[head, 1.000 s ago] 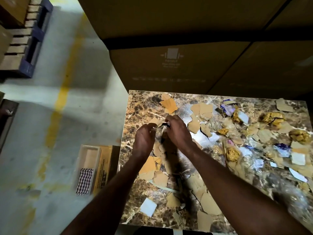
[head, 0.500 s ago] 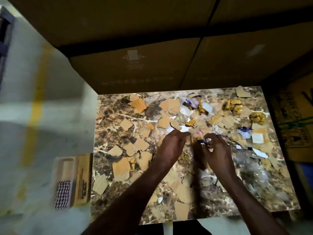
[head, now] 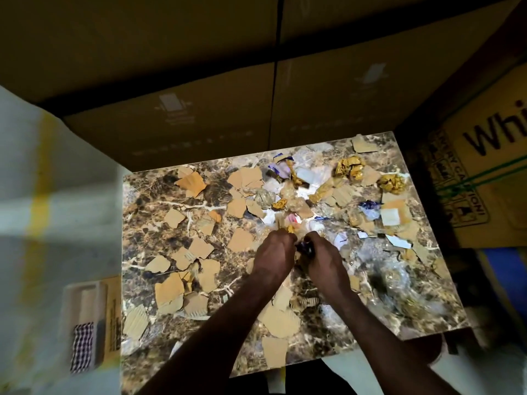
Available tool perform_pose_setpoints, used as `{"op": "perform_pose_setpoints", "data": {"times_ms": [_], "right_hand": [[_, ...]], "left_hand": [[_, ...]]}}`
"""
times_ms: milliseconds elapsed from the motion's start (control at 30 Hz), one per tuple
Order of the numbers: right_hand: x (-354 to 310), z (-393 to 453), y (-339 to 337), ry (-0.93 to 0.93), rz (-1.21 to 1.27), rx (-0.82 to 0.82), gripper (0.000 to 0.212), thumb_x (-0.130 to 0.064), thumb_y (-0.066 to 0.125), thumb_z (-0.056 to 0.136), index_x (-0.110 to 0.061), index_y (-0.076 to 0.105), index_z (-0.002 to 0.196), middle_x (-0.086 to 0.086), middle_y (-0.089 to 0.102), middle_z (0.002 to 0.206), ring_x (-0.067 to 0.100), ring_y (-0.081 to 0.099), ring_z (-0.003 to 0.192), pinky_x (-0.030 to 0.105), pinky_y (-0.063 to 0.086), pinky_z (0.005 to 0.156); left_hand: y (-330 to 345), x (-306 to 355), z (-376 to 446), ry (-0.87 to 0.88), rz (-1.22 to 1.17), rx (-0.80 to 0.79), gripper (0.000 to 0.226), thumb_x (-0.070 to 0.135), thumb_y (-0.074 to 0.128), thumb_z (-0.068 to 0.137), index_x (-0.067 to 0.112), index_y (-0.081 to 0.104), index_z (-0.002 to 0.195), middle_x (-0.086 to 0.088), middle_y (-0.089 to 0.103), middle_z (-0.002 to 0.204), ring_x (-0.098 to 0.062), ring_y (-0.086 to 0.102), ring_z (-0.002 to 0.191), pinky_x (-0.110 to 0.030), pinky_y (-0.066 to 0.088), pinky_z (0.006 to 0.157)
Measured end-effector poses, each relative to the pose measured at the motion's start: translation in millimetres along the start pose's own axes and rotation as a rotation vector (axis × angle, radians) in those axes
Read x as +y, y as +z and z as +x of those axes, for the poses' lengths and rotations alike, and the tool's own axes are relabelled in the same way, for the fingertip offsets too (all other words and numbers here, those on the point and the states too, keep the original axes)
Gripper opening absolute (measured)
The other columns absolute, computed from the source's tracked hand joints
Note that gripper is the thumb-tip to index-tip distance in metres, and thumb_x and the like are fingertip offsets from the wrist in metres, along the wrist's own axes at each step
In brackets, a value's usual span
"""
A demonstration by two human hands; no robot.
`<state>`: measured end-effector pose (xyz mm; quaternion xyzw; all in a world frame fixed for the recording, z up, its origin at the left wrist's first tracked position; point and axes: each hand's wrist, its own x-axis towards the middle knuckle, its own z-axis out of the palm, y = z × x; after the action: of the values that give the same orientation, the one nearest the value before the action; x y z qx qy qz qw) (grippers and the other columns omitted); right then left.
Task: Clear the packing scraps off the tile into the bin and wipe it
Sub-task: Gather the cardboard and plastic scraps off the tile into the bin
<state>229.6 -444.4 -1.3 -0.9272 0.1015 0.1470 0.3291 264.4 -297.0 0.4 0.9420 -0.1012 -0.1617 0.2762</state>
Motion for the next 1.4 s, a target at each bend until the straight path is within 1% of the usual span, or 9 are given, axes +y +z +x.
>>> {"op": "perform_pose_setpoints", "data": {"times_ms": [133,233,400,500,633,767,1100,1267,1400], "right_hand": [[-8.7,11.5,-22.7,-0.019,0.005,0.059,0.027,-0.018,0.07,0.093,-0.031,0.061,0.115,-0.004,0.07,0.104,0.019,0.067,0.088,0.035,0.058,0.073],[-22.1,29.7,-37.9,-0.064,0.072,0.088,0.026,-0.02,0.07,0.096,-0.028,0.063,0.119,0.001,0.072,0.109,0.02,0.071,0.087,0.034,0.06,0.073],[-49.6,78.4,-35.5,-0.126,0.056,0.087,0.03,-0.016,0.073,0.098,-0.025,0.065,0.126,0.003,0.072,0.119,0.021,0.07,0.1,0.035,0.061,0.078],[-65.0,108.6,-22.4,-0.133,-0.051,0.053,0.044,-0.006,0.071,0.096,-0.025,0.063,0.135,0.006,0.067,0.131,0.024,0.067,0.109,0.029,0.055,0.079],[-73.1,134.9,-7.1,-0.128,-0.216,-0.001,0.057,-0.005,0.074,0.091,-0.024,0.062,0.143,0.005,0.058,0.145,0.03,0.048,0.136,0.041,0.056,0.099],[-65.0,142.6,4.5,-0.1,-0.309,-0.04,0.053,-0.021,0.082,0.089,-0.025,0.065,0.138,0.006,0.061,0.143,0.034,0.051,0.131,0.045,0.056,0.098],[-54.4,150.1,8.4,-0.145,-0.181,-0.072,0.041,-0.004,0.078,0.086,-0.023,0.073,0.121,0.005,0.071,0.122,0.03,0.065,0.115,0.042,0.06,0.094],[-66.6,142.9,-22.0,-0.163,-0.126,0.013,0.051,-0.01,0.078,0.089,-0.024,0.068,0.137,0.003,0.067,0.138,0.026,0.056,0.129,0.035,0.051,0.101],[-67.2,109.7,-58.2,-0.202,-0.057,0.077,0.048,-0.012,0.076,0.092,-0.024,0.066,0.138,0.0,0.066,0.138,0.019,0.061,0.117,0.028,0.052,0.092]], "left_hand": [[-20.4,-7.2,10.0,-0.034,-0.109,0.071,0.04,0.047,0.07,0.094,0.024,0.073,0.127,-0.004,0.075,0.118,-0.022,0.069,0.108,-0.038,0.059,0.089],[-41.1,-16.7,21.5,-0.112,-0.214,0.131,0.051,0.062,0.074,0.09,0.028,0.074,0.128,0.006,0.076,0.115,-0.011,0.072,0.096,-0.029,0.059,0.082],[-59.1,-44.5,53.9,-0.265,-0.359,0.324,0.026,0.034,0.07,0.104,0.018,0.076,0.123,-0.003,0.079,0.12,-0.013,0.075,0.088,-0.022,0.059,0.072],[-53.2,-69.2,77.6,-0.293,-0.279,0.309,0.032,0.02,0.07,0.103,0.017,0.07,0.135,-0.006,0.072,0.133,-0.018,0.075,0.097,-0.03,0.065,0.08],[-39.8,-87.8,105.0,-0.273,-0.063,0.199,0.032,0.026,0.071,0.101,0.019,0.069,0.132,-0.008,0.074,0.125,-0.017,0.072,0.091,-0.036,0.066,0.08],[-34.5,-82.3,118.2,-0.27,0.067,0.094,0.024,0.014,0.067,0.104,0.009,0.067,0.128,-0.012,0.07,0.113,-0.019,0.063,0.088,-0.031,0.059,0.076],[-20.1,-84.5,129.7,-0.164,0.237,0.071,0.056,0.016,0.08,0.094,0.015,0.054,0.144,-0.013,0.06,0.137,-0.029,0.056,0.121,-0.043,0.058,0.097],[-42.6,-82.2,122.0,-0.227,0.07,0.173,0.054,0.033,0.082,0.093,0.024,0.051,0.137,-0.01,0.069,0.117,-0.024,0.062,0.1,-0.038,0.06,0.084],[-68.9,-65.8,84.7,-0.24,-0.16,0.27,0.049,0.051,0.078,0.093,0.032,0.053,0.13,-0.009,0.068,0.117,-0.026,0.063,0.102,-0.041,0.06,0.082]]}}
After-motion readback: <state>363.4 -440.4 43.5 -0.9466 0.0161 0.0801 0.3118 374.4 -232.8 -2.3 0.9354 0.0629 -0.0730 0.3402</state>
